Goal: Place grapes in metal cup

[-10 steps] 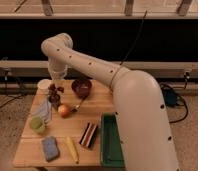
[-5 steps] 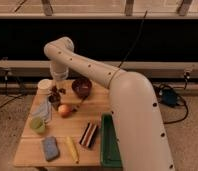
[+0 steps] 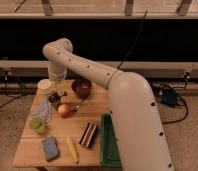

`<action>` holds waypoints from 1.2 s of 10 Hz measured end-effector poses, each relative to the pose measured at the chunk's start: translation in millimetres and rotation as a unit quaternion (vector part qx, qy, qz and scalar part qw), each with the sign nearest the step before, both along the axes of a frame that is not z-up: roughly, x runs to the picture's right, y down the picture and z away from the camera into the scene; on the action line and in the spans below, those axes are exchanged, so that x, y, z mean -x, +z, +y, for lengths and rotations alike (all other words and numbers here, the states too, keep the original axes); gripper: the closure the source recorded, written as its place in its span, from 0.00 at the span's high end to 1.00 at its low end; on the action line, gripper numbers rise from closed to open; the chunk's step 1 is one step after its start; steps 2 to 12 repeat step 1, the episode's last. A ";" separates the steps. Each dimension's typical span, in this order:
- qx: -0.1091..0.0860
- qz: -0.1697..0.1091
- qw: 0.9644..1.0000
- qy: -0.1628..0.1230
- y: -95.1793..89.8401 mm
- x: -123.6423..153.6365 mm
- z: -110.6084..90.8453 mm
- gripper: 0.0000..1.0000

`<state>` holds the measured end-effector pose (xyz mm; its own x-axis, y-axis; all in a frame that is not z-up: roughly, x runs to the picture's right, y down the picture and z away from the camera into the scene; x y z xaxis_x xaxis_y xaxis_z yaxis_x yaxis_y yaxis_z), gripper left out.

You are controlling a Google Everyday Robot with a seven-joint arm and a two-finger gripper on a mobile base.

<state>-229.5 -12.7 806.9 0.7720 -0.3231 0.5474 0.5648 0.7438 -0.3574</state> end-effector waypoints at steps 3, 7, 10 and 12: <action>0.000 0.001 1.000 0.001 1.1 -2.0 0.2 0.80; 0.000 0.001 1.000 0.001 1.1 -2.0 0.2 0.80; 0.000 0.001 1.000 0.001 1.1 -2.0 0.2 0.80; 0.000 0.001 1.000 0.001 1.1 -2.0 0.2 0.80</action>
